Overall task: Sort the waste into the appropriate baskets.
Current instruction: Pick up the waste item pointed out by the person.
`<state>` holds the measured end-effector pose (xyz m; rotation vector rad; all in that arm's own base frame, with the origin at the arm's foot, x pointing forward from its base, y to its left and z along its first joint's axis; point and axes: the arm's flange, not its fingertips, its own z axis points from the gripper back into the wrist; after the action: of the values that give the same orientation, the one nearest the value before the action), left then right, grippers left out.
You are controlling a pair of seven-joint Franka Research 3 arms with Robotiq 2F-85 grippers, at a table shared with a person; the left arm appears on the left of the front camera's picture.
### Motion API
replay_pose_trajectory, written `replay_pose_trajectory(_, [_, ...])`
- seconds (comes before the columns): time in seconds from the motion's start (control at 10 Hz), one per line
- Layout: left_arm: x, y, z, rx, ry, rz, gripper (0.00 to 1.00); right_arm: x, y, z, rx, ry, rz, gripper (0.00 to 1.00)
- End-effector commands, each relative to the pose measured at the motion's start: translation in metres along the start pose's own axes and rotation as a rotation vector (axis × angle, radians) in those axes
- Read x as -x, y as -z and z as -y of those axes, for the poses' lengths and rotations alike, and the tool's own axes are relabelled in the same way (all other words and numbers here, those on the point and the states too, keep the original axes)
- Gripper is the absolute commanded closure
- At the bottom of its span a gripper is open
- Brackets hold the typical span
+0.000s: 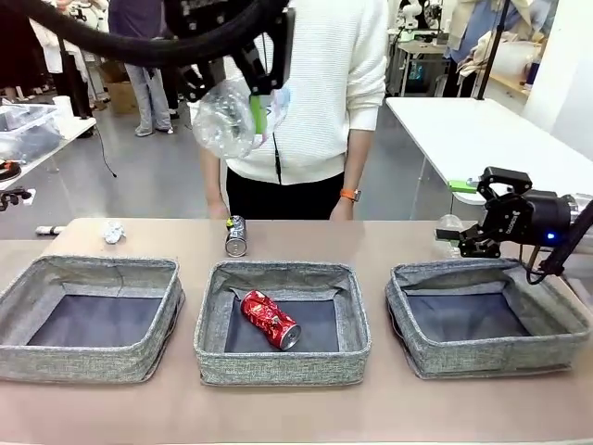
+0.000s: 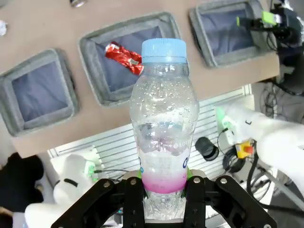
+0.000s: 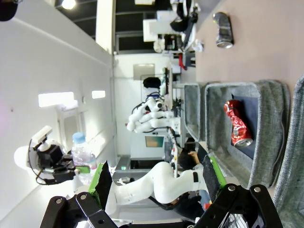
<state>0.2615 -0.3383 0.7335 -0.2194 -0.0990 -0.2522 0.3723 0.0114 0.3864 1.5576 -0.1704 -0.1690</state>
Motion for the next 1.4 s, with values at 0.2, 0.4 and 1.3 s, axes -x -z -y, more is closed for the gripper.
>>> replay_pose_trajectory(0.2, [0.003, -0.057, 0.031, 0.007, 0.088, 0.043, 0.77, -0.001, 0.001, -0.003, -0.014, -0.016, 0.002, 0.0])
replay_pose_trajectory(0.4, [0.002, -0.063, 0.029, 0.015, 0.061, 0.044, 0.77, -0.001, 0.001, -0.003, -0.014, -0.016, 0.002, 0.0])
replay_pose_trajectory(1.3, [0.008, -0.061, 0.029, 0.023, 0.071, 0.049, 0.77, -0.001, 0.001, -0.003, -0.014, -0.016, 0.002, 0.0])
